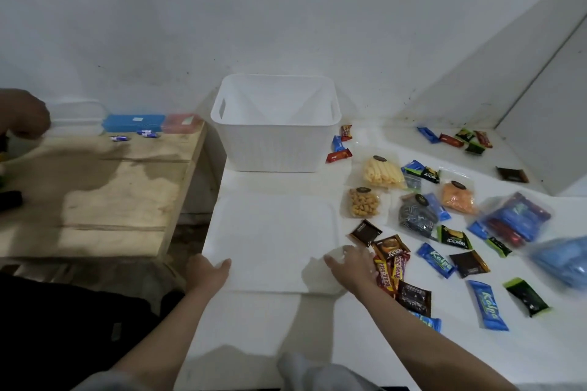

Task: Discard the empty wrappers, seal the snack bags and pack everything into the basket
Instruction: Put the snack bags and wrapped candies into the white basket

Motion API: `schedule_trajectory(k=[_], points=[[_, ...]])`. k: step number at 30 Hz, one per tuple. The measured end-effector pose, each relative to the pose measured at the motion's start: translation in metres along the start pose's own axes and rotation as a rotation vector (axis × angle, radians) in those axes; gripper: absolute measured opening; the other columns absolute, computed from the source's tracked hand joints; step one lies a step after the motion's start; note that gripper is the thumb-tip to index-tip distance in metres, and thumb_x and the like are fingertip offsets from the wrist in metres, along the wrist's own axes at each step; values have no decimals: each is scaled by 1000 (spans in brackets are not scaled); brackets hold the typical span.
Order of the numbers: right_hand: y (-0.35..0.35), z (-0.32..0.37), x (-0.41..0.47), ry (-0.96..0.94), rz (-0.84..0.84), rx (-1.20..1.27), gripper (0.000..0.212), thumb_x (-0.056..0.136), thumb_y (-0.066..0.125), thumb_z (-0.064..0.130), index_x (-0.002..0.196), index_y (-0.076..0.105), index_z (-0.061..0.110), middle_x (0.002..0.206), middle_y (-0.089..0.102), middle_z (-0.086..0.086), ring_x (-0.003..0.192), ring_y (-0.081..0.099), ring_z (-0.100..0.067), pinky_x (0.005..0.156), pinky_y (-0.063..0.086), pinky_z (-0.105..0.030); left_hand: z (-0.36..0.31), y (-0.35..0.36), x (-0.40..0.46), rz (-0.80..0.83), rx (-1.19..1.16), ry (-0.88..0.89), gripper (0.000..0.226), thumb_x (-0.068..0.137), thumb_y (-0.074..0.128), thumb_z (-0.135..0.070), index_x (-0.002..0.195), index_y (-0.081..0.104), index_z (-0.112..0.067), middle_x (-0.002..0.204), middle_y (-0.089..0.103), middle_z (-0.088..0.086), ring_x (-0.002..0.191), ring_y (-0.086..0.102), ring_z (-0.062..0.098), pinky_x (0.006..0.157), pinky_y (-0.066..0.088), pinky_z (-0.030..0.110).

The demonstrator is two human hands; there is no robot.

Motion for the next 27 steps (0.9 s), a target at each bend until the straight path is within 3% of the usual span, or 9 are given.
schedule_trajectory(k=[4, 7, 10, 13, 15, 22, 27], points=[[-11, -6, -1, -144, -112, 140, 54, 86, 61, 38, 131, 49, 9, 139, 44, -11, 133, 35, -25, 109, 31, -39, -3, 1, 2, -35, 105, 23, 71, 72, 74, -43, 118, 48, 4, 121, 54, 21, 113, 54, 38, 90, 51, 47], [-20, -7, -5, -203, -169, 275, 41, 89, 60, 23, 126, 54, 5, 130, 53, -12, 124, 45, -24, 101, 34, -28, -17, 2, -7, -83, 176, 47, 80, 75, 70, -47, 129, 41, 6, 137, 41, 24, 130, 38, 39, 99, 43, 52], [-30, -8, -5, -237, -213, 362, 34, 90, 59, 20, 121, 58, 6, 123, 57, -11, 117, 51, -21, 93, 36, -23, -37, 7, -17, -81, 187, 54, 80, 81, 64, -46, 136, 35, 4, 149, 25, 26, 140, 22, 39, 107, 33, 55], [-43, -5, 1, -265, -231, 404, 30, 90, 59, 20, 115, 61, 3, 114, 60, -10, 101, 55, -12, 81, 39, -15, -65, 17, -25, -49, 155, 110, 77, 86, 60, -43, 139, 32, 4, 151, 22, 25, 143, 18, 38, 111, 28, 53], [-57, -4, 7, -282, -263, 410, 24, 89, 60, 16, 109, 63, 3, 106, 62, -10, 97, 57, -17, 76, 39, -17, -87, 26, -31, -15, 128, 148, 78, 88, 58, -41, 144, 27, 4, 154, 20, 23, 145, 15, 35, 114, 25, 51], [-109, -31, 34, -202, -383, 420, 24, 92, 57, 20, 113, 60, 9, 114, 56, -7, 109, 52, -19, 92, 40, -30, -180, 69, -56, 101, 70, 328, 69, 90, 56, -39, 142, 33, -1, 147, 36, 18, 137, 34, 32, 110, 32, 42], [-147, -64, 61, -81, -422, 447, 17, 88, 58, 15, 100, 65, 5, 97, 61, -6, 88, 57, -20, 70, 43, -25, -252, 115, -69, 187, 27, 396, 68, 89, 58, -43, 141, 35, -6, 145, 38, 14, 133, 38, 31, 104, 38, 41]])
Point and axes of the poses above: each hand's wrist, its own x-axis towards the middle knuckle, its own y-axis out of the palm, z = x × y, the point moved 4 cm from there along x, towards the middle knuckle
